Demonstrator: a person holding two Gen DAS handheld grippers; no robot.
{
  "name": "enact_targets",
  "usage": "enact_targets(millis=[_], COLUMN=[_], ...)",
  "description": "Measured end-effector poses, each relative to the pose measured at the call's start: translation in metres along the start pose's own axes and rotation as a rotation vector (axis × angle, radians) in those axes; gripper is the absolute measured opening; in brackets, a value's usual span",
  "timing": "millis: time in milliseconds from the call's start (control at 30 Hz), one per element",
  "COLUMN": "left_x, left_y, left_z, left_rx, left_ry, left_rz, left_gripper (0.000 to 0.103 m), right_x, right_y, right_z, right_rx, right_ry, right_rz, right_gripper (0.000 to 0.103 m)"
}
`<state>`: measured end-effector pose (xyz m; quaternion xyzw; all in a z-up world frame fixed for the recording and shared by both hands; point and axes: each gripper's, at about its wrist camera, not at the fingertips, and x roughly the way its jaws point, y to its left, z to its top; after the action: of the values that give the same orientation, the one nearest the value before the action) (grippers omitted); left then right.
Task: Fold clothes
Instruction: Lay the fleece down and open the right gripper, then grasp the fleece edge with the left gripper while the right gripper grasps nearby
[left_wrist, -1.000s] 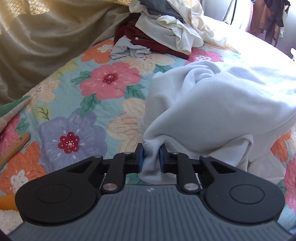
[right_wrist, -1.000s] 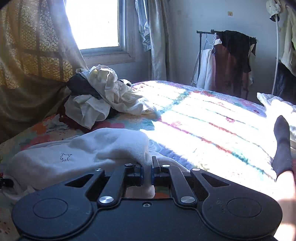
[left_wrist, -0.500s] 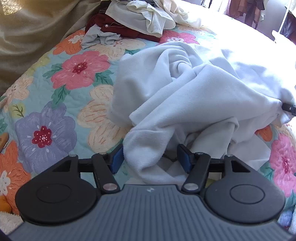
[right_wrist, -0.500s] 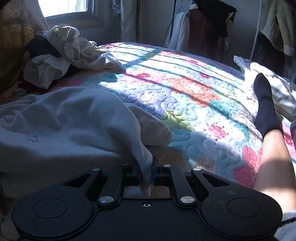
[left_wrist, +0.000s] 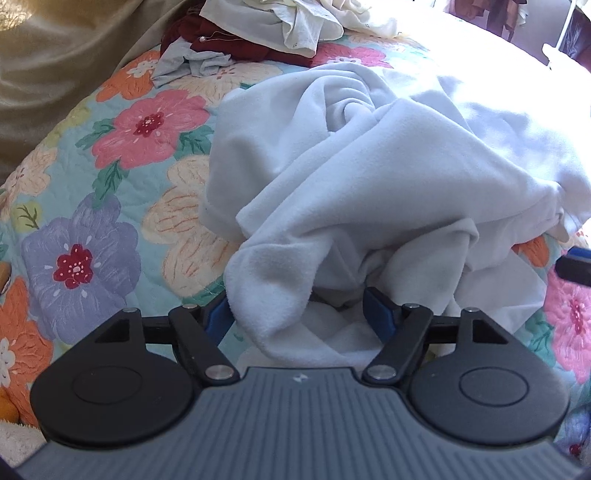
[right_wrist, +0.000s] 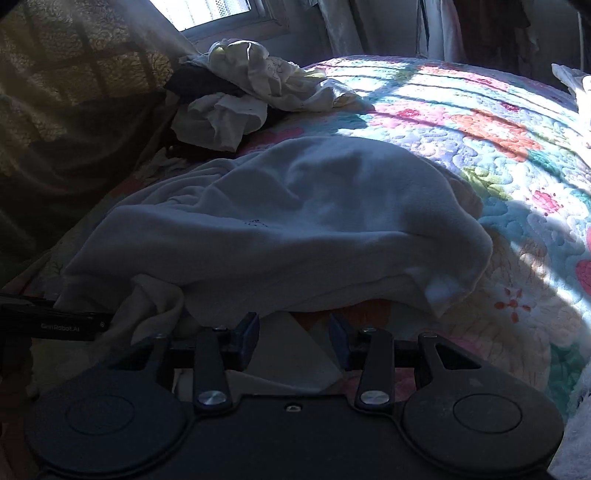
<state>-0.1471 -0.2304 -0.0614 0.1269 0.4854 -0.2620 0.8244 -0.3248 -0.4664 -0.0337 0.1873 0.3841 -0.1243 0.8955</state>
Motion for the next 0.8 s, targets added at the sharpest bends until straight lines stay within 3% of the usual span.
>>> enact_targets(millis=[67,267,467,500,633,700,733,800], left_x=[0.002,0.007,0.006,0.004,-0.003,-0.006,-0.007,-0.011], left_y=[0.003,0.012,0.017,0.016,0.010,0.007,0.006,0.007], left_z=[0.000,0.001,0.002,0.002,0.003,0.003,0.003,0.004], left_rx=[-0.019,-0.087,-0.124,-0.112,-0.063,-0.038,-0.030,-0.029], left_ry=[0.009,0.042,0.044,0.032,-0.014,-0.034,-0.043,-0.061], left_rz=[-0.008,-0.040,-0.067,-0.065,-0.060,-0.061,-0.063,-0.082], left_gripper=[0.074,0.075,0.074,0.070,0.033,0.020,0.015,0.014], right_x=[0.010,0.018,0.019,0.020,0.031,0.038,0.042,0.045], right_y=[0.018,0.069,0.090,0.092,0.100,0.099,0.099,0.096], right_z=[-0.006,-0.016,-0.014,-0.014,-0.015,-0.016,-0.016,-0.015], right_rx=[-0.030,-0.209,-0.238,-0.246,-0.271,-0.265,-0.262,-0.231], right_ry=[0.035,0.105,0.113,0.114,0.105,0.108,0.108,0.110], right_rz=[0.056,0.025,0.086,0.096,0.115,0.122,0.130,0.166], right_gripper=[0.047,0.047,0.056,0.058,0.062,0.062,0.060,0.023])
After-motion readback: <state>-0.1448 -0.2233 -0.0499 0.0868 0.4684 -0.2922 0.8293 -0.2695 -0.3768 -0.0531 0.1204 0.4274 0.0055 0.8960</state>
